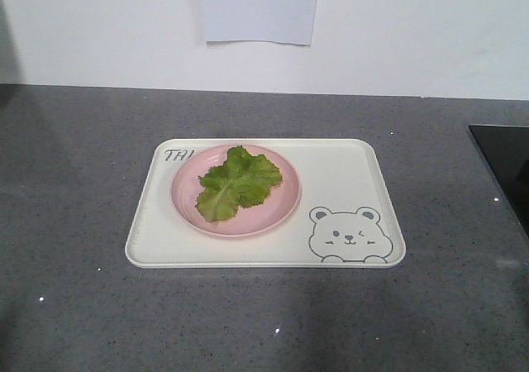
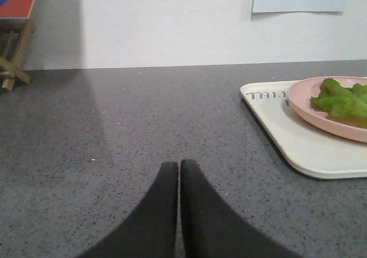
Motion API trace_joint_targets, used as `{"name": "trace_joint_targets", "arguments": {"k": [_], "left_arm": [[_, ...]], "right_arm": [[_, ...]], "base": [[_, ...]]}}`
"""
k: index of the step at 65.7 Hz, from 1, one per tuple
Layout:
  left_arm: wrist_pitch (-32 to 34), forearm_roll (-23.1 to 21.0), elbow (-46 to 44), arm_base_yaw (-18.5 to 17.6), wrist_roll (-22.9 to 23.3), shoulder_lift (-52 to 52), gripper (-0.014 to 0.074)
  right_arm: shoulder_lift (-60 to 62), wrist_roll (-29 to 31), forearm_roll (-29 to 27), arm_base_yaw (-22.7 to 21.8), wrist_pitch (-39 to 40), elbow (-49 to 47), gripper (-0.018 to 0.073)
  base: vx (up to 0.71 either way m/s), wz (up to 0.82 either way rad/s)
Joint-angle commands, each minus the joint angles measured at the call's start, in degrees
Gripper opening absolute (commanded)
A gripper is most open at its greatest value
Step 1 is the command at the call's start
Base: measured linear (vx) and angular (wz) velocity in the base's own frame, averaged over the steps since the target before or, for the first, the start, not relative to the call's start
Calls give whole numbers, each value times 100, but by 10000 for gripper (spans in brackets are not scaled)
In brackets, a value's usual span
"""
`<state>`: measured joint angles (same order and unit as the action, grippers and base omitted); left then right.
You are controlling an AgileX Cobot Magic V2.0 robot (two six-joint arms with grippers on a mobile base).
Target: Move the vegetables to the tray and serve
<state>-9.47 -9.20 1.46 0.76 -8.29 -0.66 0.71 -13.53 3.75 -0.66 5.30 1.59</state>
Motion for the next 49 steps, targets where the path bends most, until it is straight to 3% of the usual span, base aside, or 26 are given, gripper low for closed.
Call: {"name": "trace_joint_targets", "arguments": {"k": [1,49], "left_arm": [[406,-15,125,6,50,-72,-6],[406,-15,125,6,50,-72,-6]], "right_arm": [[31,38,65,-1,418,96,-3],[31,38,65,-1,418,96,-3]], "base": [[0,0],[0,0]]}}
